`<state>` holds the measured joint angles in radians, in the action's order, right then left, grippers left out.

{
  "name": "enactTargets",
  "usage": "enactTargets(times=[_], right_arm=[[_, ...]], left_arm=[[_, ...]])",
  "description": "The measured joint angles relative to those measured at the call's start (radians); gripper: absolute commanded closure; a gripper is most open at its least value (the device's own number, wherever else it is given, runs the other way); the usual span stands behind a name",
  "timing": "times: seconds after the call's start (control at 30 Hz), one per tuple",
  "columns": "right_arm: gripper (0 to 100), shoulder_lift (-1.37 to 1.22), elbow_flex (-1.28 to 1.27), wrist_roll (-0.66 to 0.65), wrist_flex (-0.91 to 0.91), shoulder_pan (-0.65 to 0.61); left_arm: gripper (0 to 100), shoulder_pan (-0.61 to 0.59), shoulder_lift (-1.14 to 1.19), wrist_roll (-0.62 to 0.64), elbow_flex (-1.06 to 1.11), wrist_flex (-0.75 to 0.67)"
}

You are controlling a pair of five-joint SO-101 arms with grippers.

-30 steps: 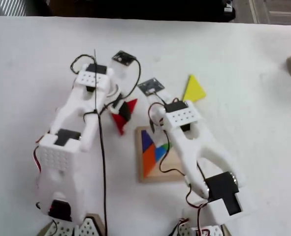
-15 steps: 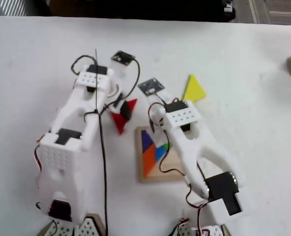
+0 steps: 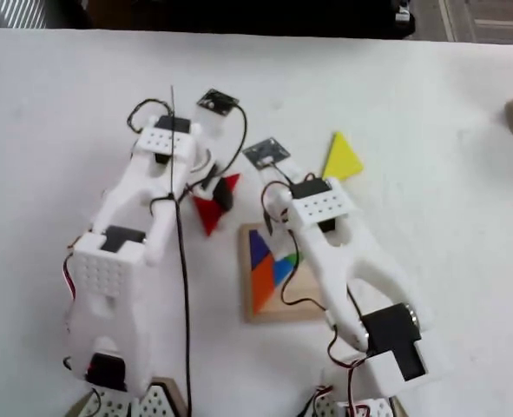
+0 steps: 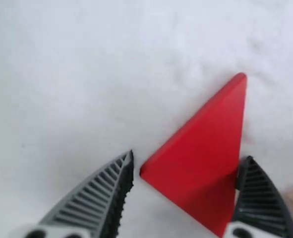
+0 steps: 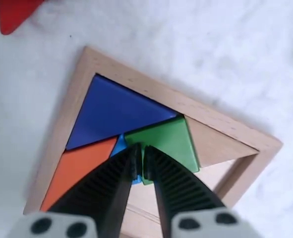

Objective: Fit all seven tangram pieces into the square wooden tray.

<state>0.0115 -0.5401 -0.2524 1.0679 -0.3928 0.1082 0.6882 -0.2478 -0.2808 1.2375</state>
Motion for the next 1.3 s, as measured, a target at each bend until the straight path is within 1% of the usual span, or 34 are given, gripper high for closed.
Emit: enactTargets(times=[0.1, 0.2, 0.33, 0.67, 0.9, 1.1, 1.3], right_arm=[[98.1, 0.000, 0.000, 0.000, 0.000, 0.000], [98.1, 0.000, 0.000, 0.000, 0.000, 0.000], [98.1, 0.000, 0.000, 0.000, 0.000, 0.000], [98.1, 0.000, 0.000, 0.000, 0.000, -0.002], [98.1, 0.000, 0.000, 0.000, 0.000, 0.000], [98.1, 0.000, 0.000, 0.000, 0.000, 0.000], [98.1, 0.000, 0.000, 0.000, 0.000, 0.017]], left_arm=[[82, 0.005, 0.000, 0.000, -0.002, 0.000], [87, 0.021, -0.005, -0.021, -0.009, 0.000], [88, 0.026, -0.026, -0.083, -0.046, -0.008], [88, 0.029, -0.028, -0.084, -0.052, 0.000], [88, 0.043, -0.055, -0.086, -0.055, 0.074], [88, 0.112, -0.077, -0.086, -0.051, 0.190], [88, 0.130, -0.106, -0.084, -0.003, 0.196]])
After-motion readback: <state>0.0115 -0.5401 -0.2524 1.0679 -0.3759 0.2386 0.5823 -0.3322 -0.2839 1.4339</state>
